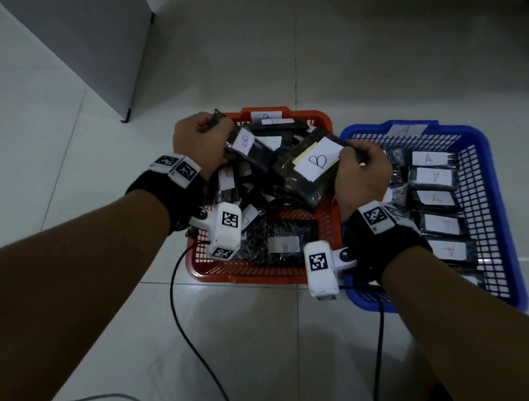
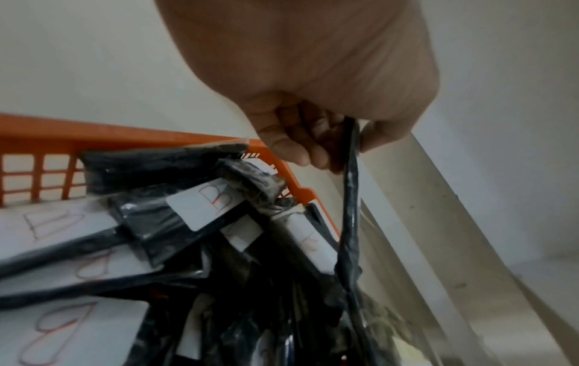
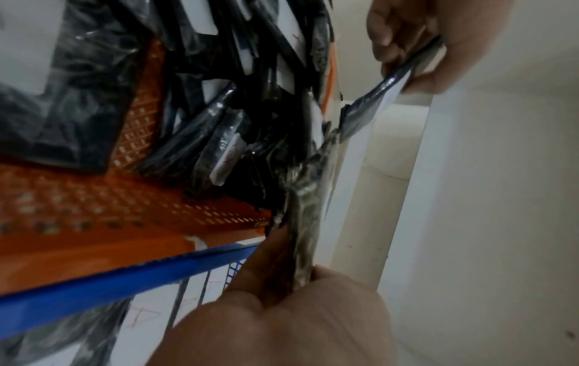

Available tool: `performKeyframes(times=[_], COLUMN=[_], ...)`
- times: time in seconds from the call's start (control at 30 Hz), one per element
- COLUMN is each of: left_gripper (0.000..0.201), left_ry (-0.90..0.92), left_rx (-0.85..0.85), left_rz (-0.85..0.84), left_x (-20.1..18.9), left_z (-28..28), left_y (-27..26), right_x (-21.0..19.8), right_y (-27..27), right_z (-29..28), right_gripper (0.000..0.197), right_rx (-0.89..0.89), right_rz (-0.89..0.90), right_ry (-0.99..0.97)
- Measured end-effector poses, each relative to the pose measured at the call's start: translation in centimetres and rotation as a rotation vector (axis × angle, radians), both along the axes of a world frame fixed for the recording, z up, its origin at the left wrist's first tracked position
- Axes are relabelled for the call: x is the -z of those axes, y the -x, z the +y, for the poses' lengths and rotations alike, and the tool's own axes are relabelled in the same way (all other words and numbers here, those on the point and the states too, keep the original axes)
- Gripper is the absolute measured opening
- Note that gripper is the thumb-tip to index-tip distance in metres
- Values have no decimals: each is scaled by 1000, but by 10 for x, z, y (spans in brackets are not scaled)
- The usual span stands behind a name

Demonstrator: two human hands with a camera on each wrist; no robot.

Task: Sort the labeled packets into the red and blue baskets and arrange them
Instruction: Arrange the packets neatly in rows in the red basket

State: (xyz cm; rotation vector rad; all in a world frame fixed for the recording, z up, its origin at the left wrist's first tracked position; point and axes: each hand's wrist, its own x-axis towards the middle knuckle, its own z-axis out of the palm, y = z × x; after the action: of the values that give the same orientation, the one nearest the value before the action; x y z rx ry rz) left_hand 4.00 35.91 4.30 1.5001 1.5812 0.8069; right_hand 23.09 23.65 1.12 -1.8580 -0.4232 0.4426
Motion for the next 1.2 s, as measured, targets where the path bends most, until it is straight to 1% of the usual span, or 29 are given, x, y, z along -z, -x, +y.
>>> performKeyframes(times=[0.07,0.1,0.13,0.2,0.23,0.27,0.33,0.37,0.43,0.5,0.57,0.67,0.77,0.83,0.9,0.93,1.0,1.03,1.07,1.1,1.13,1.17,1.2], left_gripper=[22,22,21,17,14,15,29,39,50,48,44,38,35,37,45,51,57,51,42,35,34,34,32], left_ry=[29,54,77,112,124,116,72,64,53,31,9,-82,-143,-127,-69,11,269,387,467,494,497,496,493], left_rx=[-135,-173,-182,-158,-129,-91,-24,-5,52,115,144,124,59,-2,-65,-87,-76,-44,-5,33,59,62,63], left_rz=[-129,-172,-183,-126,-58,52,345,466,582,624,608,527,457,409,365,338,260,204,167,161,167,172,172], left_x=[-3,-3,-1,8,11,15,19,21,26,32,37,38,37,41,50,54,60,64,66,67,69,70,71], left_z=[3,4,4,7,8,11,15,18,23,26,25,16,1,-12,-27,-34,-45,-49,-53,-55,-57,-58,-60], left_y=[-6,-9,-11,-13,-13,-12,-8,-6,-3,-1,1,5,18,32,48,55,62,63,64,66,68,70,71], right_x=[0,1,2,5,6,7,7,6,5,7,8,3,-6,-13,-15,-13,0,8,16,22,25,28,29], right_y=[0,1,2,6,7,8,7,4,-2,-7,-11,-7,7,18,34,43,57,60,62,63,63,63,64], right_z=[6,10,13,20,23,25,28,29,31,34,36,33,21,9,-4,-10,-17,-18,-17,-16,-14,-12,-10], right_gripper=[19,19,18,20,22,23,23,24,28,32,36,37,29,18,10,12,10,7,6,9,9,4,12], right_rx=[65,69,75,107,105,77,-25,-84,-211,-331,-388,-363,-296,-325,-480,-584,-794,-900,-1015,-1126,-1201,-1238,-1236], right_rz=[52,94,140,216,241,254,204,129,-58,-196,-279,-376,-516,-568,-531,-496,-389,-332,-295,-281,-285,-300,-329], right_ry=[9,15,15,-12,-23,-24,11,66,219,324,380,393,287,202,226,279,410,495,584,644,687,695,703])
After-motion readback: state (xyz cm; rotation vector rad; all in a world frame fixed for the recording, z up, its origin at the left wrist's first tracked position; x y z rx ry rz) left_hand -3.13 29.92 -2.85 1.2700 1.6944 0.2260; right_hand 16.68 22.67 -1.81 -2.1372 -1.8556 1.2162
